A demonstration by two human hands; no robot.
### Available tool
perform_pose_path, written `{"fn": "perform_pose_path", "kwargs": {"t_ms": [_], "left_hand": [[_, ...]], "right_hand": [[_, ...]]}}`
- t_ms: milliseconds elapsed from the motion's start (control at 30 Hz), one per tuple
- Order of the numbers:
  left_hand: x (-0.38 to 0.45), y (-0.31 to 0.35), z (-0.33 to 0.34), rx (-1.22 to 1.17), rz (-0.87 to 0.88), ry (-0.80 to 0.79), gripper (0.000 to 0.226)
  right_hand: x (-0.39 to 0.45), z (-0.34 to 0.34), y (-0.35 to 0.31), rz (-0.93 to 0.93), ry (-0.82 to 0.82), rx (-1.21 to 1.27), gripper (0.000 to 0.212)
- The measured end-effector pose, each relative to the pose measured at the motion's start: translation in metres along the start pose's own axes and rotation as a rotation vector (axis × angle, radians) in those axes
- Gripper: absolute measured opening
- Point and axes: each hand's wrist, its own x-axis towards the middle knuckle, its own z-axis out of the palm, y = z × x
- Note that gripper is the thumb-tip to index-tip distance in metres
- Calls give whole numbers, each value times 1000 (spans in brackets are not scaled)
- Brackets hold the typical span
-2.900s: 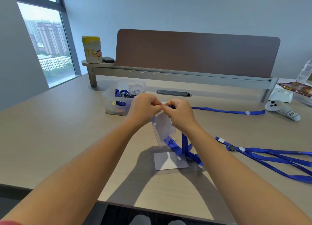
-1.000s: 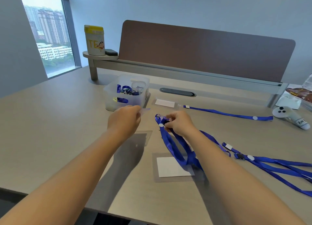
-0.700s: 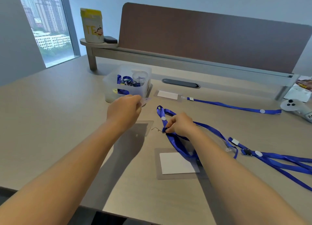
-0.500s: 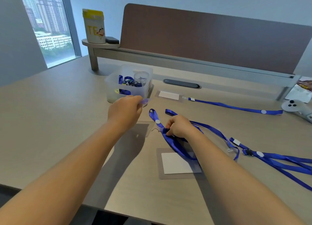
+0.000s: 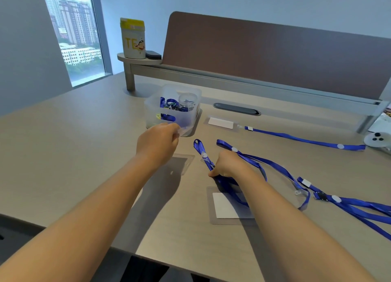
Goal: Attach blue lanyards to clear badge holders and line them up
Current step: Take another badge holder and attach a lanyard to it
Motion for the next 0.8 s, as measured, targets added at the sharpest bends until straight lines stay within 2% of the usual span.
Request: {"fn": "perform_pose_path", "kwargs": {"t_ms": [67, 200, 333, 433, 633, 733, 800], "left_hand": [[-1, -3, -1, 10, -6, 0, 26], [-3, -9, -6, 18, -20, -9, 27], [-1, -14, -10, 12, -29, -13, 27], [4, -19, -15, -34, -62, -4, 29], [27, -30, -28, -126, -149, 16, 29], [39, -35, -35, -154, -177, 43, 29], [48, -40, -38, -169, -190, 61, 30]], "right_hand": [[2, 0, -3, -2, 19, -25, 23], [3, -1, -7, -7, 34, -63, 27], [-1, -5, -11, -36, -4, -12, 10], [1, -20, -15, -53, 48, 254, 9], [12, -76, -40, -153, 287, 852, 28], [27, -95, -57, -140, 419, 1023, 24], [39, -105, -67, -119, 497, 1060, 10]]}}
